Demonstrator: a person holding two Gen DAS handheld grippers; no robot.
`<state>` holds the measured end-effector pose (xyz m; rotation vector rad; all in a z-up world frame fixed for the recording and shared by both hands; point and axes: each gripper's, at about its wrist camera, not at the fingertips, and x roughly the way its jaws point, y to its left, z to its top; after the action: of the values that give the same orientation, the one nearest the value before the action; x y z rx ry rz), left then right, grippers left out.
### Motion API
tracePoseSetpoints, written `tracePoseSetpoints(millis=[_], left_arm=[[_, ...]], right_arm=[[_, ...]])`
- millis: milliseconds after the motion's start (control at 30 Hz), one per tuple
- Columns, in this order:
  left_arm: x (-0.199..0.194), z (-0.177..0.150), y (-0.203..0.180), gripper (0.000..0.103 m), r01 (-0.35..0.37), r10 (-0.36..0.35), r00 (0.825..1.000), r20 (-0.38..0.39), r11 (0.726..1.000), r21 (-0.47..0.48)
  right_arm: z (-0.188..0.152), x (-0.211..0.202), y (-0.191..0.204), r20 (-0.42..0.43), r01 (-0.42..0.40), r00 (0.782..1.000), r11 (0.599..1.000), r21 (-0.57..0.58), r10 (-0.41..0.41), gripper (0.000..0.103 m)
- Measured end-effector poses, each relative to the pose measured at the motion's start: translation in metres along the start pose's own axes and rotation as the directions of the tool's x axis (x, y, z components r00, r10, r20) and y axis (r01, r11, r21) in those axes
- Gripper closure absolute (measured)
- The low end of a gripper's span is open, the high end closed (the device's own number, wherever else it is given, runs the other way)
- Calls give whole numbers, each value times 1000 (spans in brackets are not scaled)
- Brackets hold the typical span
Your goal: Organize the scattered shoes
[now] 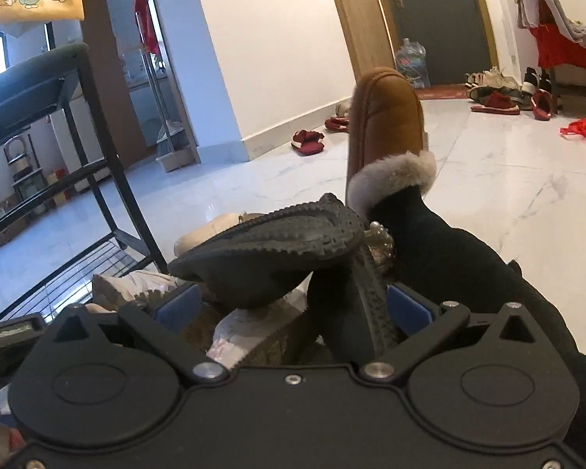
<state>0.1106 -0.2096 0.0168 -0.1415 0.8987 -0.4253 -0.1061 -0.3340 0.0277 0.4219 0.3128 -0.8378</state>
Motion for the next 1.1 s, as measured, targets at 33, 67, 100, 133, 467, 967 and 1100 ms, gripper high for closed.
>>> tracePoseSetpoints(millis=[33, 67, 100, 133, 467, 967, 1100], left_arm=[[2, 1, -3, 1, 14, -14, 1000, -6, 1000, 6], [4, 1, -6, 1, 30, -30, 999, -13, 999, 10], [6, 2, -9, 1, 46, -46, 999, -20, 999, 15], [7, 2, -12, 1, 59, -58, 998, -21, 998, 21], [35, 38, -63, 1, 263, -266, 962, -66, 964, -43], [121, 28, -116, 1, 369, -454, 795, -403, 889, -272], [135, 31, -118, 1, 364, -492, 758, -427, 864, -349]], right_arm=[[0, 0, 0, 0, 0, 1000, 1000, -1, 0, 0], [-1, 1, 0, -4, 1, 1000, 1000, 4, -1, 0], [-1, 2, -1, -12, 3, 1000, 1000, 16, -3, 0], [-1, 4, -3, -20, 6, 1000, 1000, 27, -5, 0], [-14, 24, 3, -71, 41, 997, 999, -1, -41, 0], [-19, 47, -8, -183, 104, 979, 992, 76, -89, 0], [-16, 50, -17, -191, 116, 977, 987, 111, -94, 0]])
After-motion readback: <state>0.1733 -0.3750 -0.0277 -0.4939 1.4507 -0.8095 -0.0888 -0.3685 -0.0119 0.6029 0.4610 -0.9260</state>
